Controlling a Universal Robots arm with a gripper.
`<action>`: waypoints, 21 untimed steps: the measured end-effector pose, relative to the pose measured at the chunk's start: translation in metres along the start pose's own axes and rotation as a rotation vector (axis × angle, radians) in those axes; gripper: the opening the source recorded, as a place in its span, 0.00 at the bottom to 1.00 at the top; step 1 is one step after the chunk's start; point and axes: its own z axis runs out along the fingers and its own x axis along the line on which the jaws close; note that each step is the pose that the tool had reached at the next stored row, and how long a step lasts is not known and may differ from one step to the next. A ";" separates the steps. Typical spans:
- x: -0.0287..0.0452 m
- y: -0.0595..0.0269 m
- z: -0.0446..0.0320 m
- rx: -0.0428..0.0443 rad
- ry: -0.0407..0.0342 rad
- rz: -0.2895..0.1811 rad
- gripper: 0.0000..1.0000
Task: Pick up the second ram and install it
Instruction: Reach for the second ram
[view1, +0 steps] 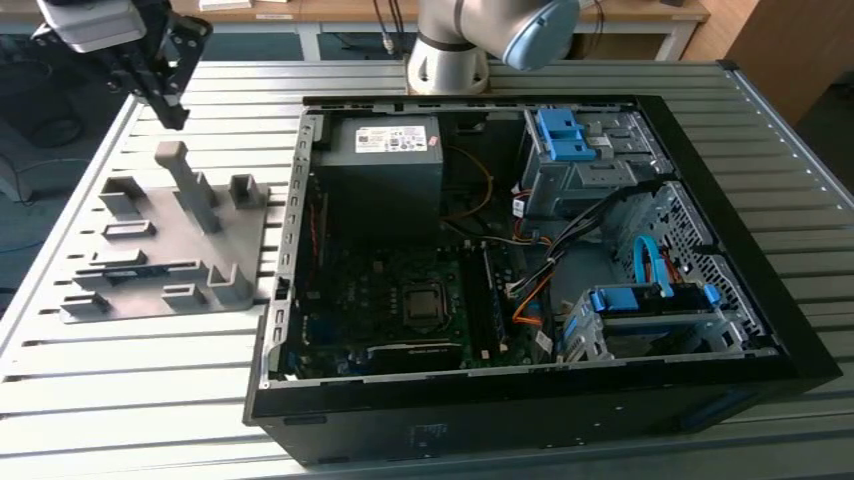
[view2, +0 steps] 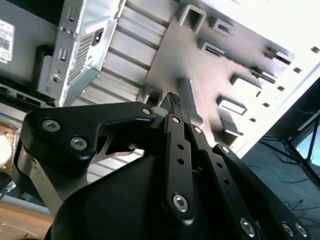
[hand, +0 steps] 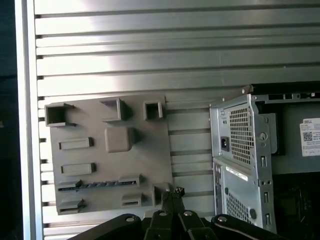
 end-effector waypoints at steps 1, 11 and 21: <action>0.0022 -0.0002 0.0006 0.0005 0.0061 0.000 0.10; 0.0307 -0.0030 0.0124 0.0028 0.0363 -0.001 0.10; 0.0516 -0.0094 0.0299 0.0031 0.0397 -0.002 0.10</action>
